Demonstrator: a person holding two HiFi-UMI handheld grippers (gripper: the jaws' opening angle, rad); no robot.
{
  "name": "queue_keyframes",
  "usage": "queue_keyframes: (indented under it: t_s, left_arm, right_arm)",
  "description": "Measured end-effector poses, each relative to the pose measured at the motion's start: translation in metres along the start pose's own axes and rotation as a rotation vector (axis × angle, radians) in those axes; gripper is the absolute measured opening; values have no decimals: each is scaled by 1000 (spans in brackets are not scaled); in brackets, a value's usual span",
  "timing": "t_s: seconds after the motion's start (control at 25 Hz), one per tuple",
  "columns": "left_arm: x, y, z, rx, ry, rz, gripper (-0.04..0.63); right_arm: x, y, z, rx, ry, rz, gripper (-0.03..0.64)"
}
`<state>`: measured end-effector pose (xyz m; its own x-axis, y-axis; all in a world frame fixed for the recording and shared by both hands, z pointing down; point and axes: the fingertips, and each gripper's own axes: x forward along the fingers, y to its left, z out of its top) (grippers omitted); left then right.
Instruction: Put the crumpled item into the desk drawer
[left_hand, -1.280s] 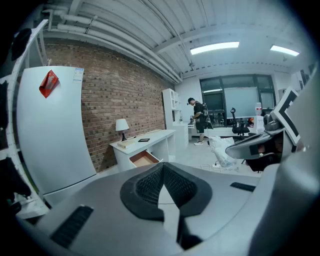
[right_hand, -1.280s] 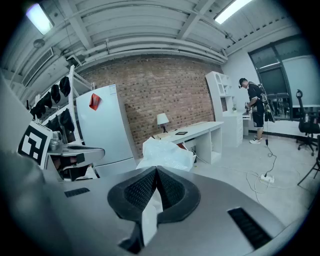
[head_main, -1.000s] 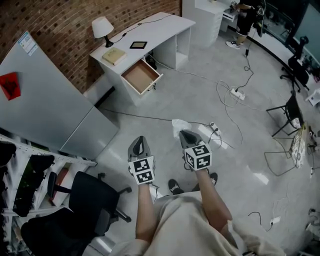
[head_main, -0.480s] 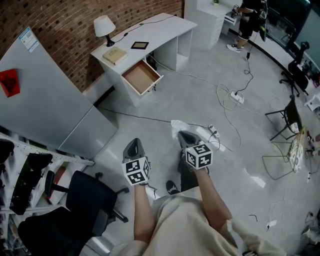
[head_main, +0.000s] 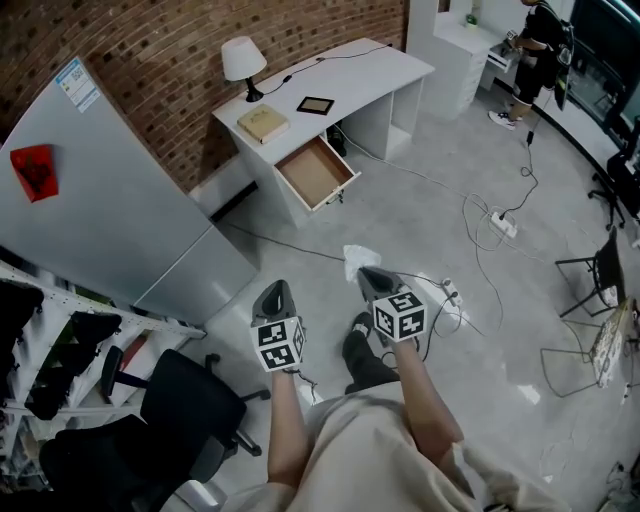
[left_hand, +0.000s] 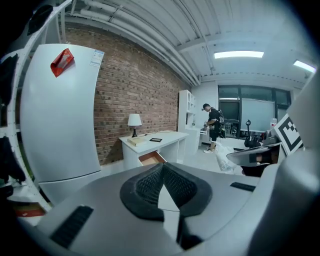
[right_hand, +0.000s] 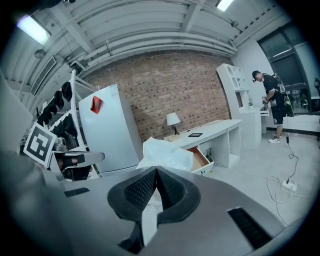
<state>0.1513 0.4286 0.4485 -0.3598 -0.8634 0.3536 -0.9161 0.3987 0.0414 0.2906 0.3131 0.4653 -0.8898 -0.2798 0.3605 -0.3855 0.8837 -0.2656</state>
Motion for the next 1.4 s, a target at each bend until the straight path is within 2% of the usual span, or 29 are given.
queue_keyframes:
  t_s: [0.32, 0.52, 0.84, 1.08, 1.4]
  left_arm:
    - [82, 25, 40, 26, 27, 13, 17]
    - [127, 35, 56, 54, 51, 22, 17]
    - [198, 60, 82, 57, 72, 44, 17]
    - [246, 62, 74, 19, 110, 54, 17]
    - [277, 84, 80, -18, 108, 111, 17]
  right_arm:
    - [75, -36, 47, 21, 3, 35, 26]
    - [114, -69, 74, 50, -12, 31, 26]
    - [175, -118, 115, 86, -35, 34, 26]
    - [201, -148, 117, 88, -10, 49, 26]
    - [215, -205, 124, 153, -16, -15, 26]
